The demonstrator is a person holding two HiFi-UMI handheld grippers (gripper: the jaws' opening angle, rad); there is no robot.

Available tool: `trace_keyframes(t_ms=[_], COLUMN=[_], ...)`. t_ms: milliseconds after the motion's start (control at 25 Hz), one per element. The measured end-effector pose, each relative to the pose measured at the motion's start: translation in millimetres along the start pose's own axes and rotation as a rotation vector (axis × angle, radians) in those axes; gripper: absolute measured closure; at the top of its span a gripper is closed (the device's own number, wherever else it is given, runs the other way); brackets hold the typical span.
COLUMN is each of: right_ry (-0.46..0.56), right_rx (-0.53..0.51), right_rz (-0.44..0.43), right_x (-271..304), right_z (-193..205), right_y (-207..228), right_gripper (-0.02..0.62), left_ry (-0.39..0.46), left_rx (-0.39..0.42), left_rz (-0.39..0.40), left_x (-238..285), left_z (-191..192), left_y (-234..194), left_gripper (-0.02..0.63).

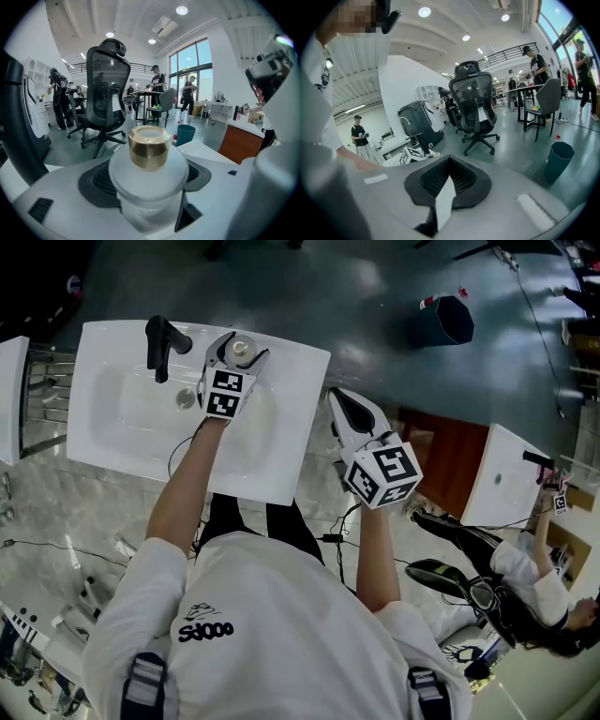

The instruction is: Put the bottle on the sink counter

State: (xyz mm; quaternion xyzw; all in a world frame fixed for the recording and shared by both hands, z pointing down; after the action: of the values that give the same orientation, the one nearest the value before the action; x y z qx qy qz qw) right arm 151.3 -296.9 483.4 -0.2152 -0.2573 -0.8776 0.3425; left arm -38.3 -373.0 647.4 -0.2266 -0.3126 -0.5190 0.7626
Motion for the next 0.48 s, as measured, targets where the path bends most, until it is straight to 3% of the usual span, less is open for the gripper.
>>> trace_keyframes(t_ms=[480], right_ry=[0.021], right_rx=[-0.005], right_rz=[0.02], right_x=[-9.7], right_z=[-2.5], right_y=[-9.9], right_gripper=[0.586], left_ry=[-0.053], left_rx=[0.013], left_rz=[0.018], left_x=[-8.1], left_z=[6.5], left_y=[-0.6], left_gripper=[0.259])
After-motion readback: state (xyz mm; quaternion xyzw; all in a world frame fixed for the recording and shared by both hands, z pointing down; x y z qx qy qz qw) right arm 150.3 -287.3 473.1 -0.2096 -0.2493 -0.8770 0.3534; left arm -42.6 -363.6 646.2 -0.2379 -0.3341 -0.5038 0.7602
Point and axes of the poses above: the fingertips, and each gripper's own axes: x forward along the fingers, y to its right, z out of its underside, the point moved 3 cm from there along -x, backward along the fingers, and after that the axes turned 11 degrees about -y, right-handed, at the moved point
